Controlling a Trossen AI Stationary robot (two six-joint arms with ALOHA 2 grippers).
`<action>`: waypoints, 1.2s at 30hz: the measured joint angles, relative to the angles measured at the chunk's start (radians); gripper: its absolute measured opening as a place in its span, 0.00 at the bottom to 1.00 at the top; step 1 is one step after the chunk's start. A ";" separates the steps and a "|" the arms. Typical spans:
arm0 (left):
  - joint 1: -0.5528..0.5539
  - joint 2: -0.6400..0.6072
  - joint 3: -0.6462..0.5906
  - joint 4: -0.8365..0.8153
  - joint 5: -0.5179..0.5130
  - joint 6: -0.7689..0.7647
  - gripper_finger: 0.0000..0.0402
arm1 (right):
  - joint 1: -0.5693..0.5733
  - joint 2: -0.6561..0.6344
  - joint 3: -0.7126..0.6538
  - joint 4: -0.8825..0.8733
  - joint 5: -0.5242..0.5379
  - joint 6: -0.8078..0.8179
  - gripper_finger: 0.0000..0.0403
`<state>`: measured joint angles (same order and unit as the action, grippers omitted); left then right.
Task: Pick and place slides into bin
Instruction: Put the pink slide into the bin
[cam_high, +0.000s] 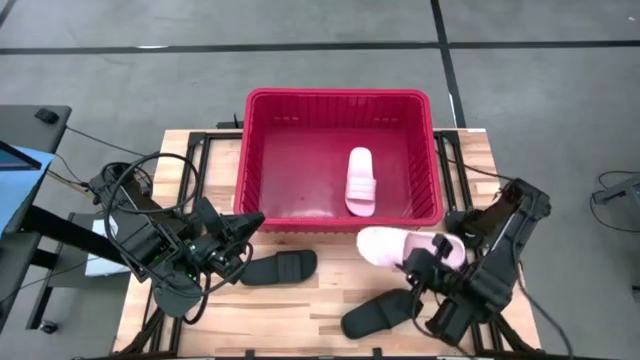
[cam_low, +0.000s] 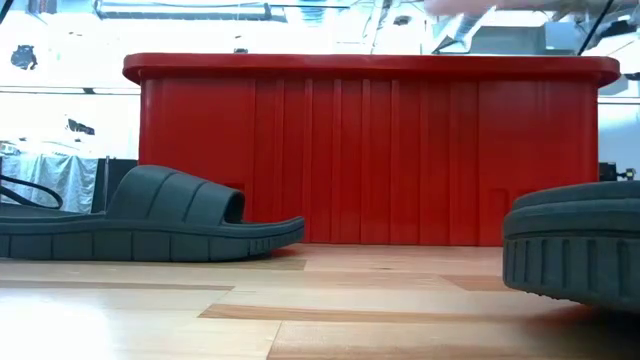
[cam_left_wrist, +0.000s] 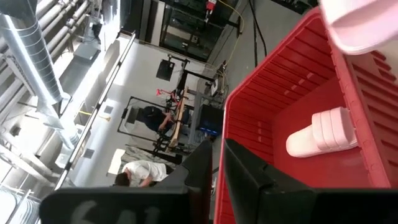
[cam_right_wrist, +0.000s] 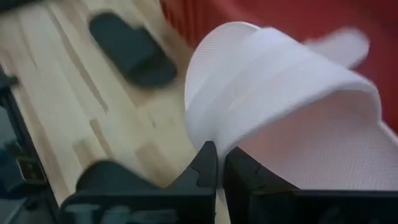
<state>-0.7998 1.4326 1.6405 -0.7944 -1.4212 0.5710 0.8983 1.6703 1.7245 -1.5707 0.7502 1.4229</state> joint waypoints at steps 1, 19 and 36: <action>0.000 0.000 0.000 0.000 0.000 -0.003 0.08 | -0.004 -0.010 0.003 0.000 0.023 -0.030 0.00; 0.000 0.000 0.000 0.000 -0.008 -0.211 0.08 | -0.207 -0.373 0.005 0.218 0.117 -0.933 0.00; 0.012 0.000 0.000 0.240 -0.010 -0.225 0.08 | -0.923 -0.532 0.005 0.325 -1.044 -1.953 0.00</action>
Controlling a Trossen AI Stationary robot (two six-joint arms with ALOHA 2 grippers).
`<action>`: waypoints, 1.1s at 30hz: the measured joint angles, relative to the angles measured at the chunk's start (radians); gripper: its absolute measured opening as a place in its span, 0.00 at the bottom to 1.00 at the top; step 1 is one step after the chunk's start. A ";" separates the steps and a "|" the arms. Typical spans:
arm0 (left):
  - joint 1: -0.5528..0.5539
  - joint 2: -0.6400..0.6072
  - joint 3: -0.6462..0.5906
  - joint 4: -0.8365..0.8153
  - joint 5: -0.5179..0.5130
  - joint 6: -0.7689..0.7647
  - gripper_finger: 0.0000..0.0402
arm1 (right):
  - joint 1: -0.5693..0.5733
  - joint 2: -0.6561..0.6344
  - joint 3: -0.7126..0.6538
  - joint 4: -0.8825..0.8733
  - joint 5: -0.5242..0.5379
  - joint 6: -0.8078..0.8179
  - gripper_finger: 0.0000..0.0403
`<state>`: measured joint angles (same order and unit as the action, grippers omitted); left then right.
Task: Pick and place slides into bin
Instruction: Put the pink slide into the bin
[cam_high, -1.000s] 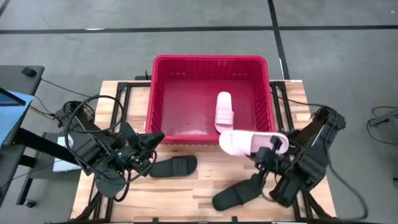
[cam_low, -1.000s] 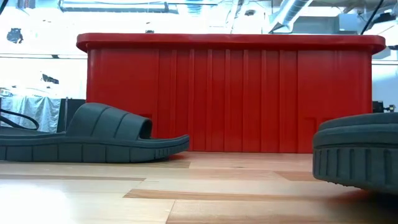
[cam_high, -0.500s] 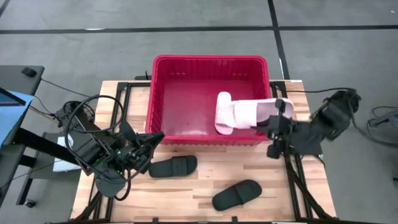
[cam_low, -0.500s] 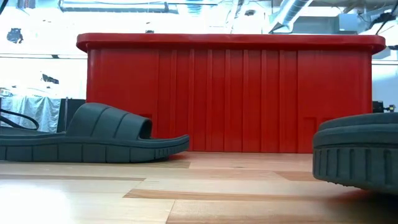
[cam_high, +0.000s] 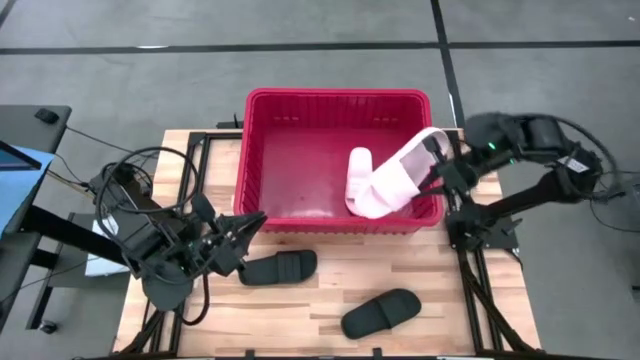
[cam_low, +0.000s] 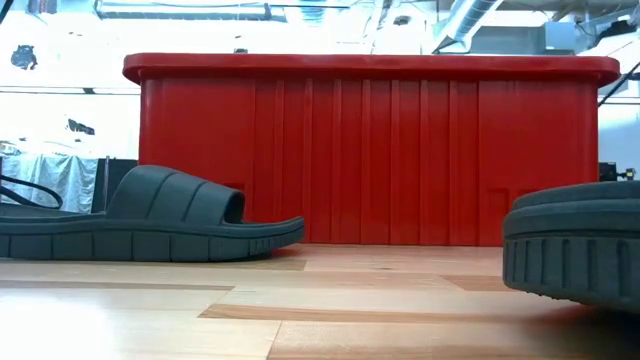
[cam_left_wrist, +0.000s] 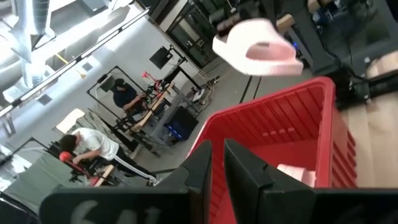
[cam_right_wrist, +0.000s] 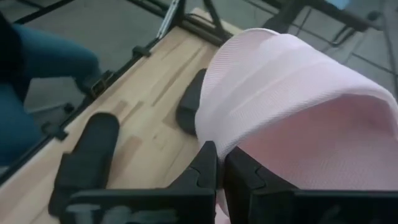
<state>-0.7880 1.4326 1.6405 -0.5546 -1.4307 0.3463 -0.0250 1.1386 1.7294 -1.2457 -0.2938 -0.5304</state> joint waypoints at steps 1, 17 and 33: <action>0.004 0.000 0.000 0.013 -0.001 0.002 0.08 | -0.056 0.010 0.000 -0.016 -0.058 -0.044 0.00; 0.073 0.000 0.000 0.049 0.004 0.030 0.08 | -0.633 0.365 0.000 -0.272 -0.446 -0.477 0.00; 0.073 0.000 0.000 0.048 -0.031 0.132 0.08 | -0.723 0.530 -0.001 -0.325 -0.259 -0.393 0.00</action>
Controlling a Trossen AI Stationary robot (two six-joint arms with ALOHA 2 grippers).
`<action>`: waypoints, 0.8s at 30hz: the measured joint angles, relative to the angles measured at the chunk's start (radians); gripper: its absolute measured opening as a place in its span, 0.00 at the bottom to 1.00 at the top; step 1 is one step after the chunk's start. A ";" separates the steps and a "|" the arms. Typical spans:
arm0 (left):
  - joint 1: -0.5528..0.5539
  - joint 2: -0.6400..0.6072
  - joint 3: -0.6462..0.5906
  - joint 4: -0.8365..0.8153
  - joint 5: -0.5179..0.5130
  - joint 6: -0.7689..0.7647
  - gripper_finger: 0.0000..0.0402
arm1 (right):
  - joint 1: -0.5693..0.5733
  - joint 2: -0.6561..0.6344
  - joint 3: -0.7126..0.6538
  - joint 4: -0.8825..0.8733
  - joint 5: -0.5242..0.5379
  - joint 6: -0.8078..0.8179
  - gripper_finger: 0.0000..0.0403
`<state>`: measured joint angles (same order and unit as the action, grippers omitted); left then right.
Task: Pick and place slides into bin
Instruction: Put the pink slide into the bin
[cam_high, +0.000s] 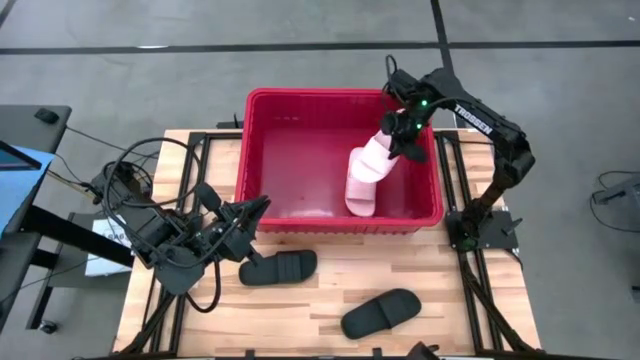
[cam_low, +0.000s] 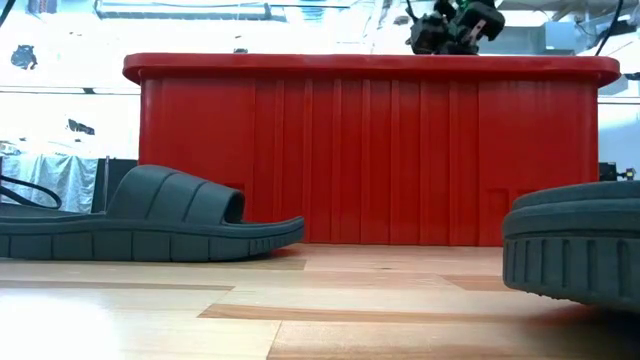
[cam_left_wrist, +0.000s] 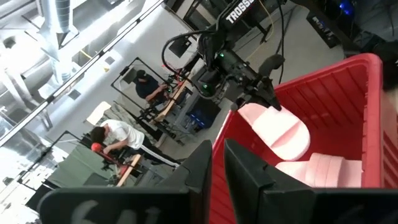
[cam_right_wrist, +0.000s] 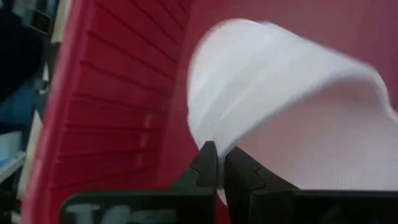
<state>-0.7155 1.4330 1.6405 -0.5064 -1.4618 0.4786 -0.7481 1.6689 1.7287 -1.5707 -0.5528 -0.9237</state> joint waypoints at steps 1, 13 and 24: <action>0.000 0.000 0.000 0.000 -0.001 0.001 0.08 | 0.006 0.002 0.000 0.000 0.020 0.000 0.00; 0.000 0.000 0.000 0.000 -0.011 0.001 0.08 | 0.021 -0.003 0.000 0.000 0.205 -0.077 0.00; 0.000 0.000 0.000 0.000 -0.012 -0.019 0.08 | 0.057 0.005 0.001 -0.002 0.300 -0.148 0.00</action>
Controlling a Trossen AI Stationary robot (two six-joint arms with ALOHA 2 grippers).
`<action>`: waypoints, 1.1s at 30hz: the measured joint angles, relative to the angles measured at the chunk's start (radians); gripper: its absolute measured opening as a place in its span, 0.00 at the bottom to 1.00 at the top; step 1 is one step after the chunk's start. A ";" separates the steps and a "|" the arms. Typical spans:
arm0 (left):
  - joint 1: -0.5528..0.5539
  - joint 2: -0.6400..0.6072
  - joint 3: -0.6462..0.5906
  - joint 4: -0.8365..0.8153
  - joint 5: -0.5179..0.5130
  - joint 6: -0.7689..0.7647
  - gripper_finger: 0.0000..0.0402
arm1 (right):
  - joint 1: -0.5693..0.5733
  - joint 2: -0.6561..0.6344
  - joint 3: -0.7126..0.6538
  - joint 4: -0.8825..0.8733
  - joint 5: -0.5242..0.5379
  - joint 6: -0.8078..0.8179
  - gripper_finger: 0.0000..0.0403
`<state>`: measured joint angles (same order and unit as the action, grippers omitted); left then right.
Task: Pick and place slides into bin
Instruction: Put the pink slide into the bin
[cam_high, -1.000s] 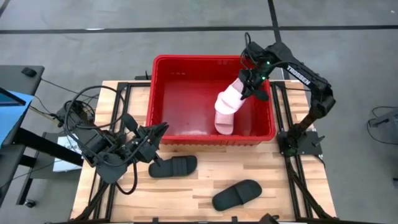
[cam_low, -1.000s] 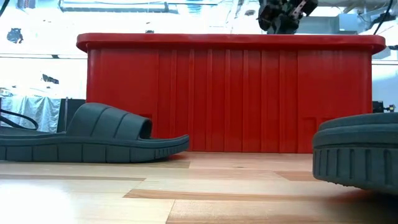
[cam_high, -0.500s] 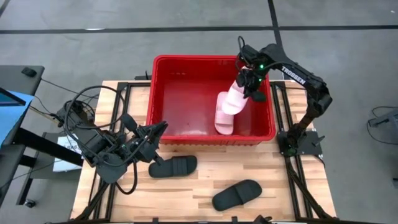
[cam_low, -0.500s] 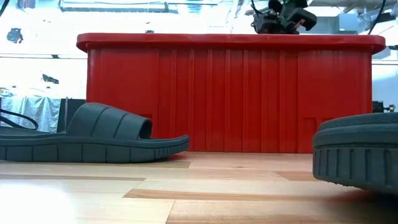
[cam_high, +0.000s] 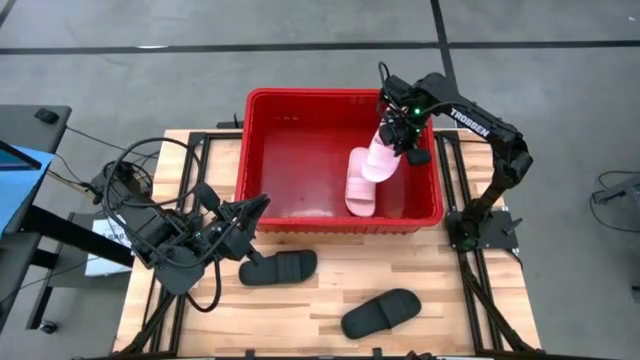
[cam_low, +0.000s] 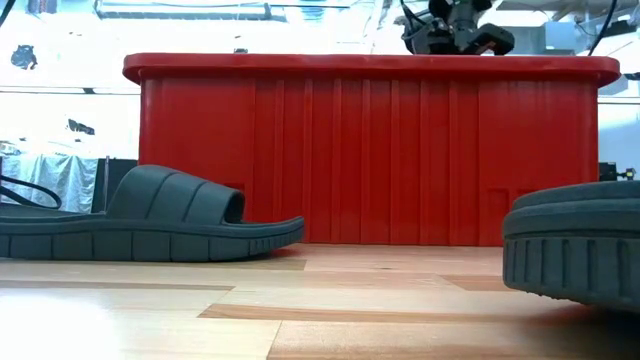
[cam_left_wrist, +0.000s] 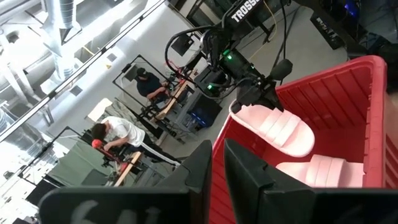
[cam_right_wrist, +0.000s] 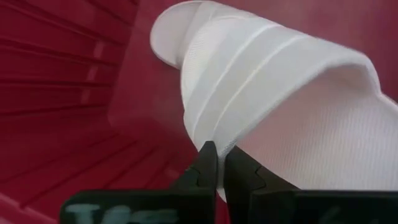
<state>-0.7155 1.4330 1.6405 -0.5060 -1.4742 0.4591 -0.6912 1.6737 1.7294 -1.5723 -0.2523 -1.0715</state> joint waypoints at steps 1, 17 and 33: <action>0.000 0.000 0.000 0.000 0.000 0.000 0.08 | 0.005 0.000 0.000 0.001 0.000 0.000 0.00; 0.000 0.000 0.000 0.000 -0.003 -0.011 0.08 | 0.021 -0.047 -0.198 0.002 0.129 0.024 0.00; 0.000 0.000 0.000 0.000 -0.004 -0.011 0.08 | 0.098 -0.050 -0.231 -0.003 0.067 -0.011 0.00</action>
<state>-0.7155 1.4330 1.6405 -0.5056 -1.4784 0.4484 -0.5932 1.6238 1.4986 -1.5749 -0.1856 -1.0821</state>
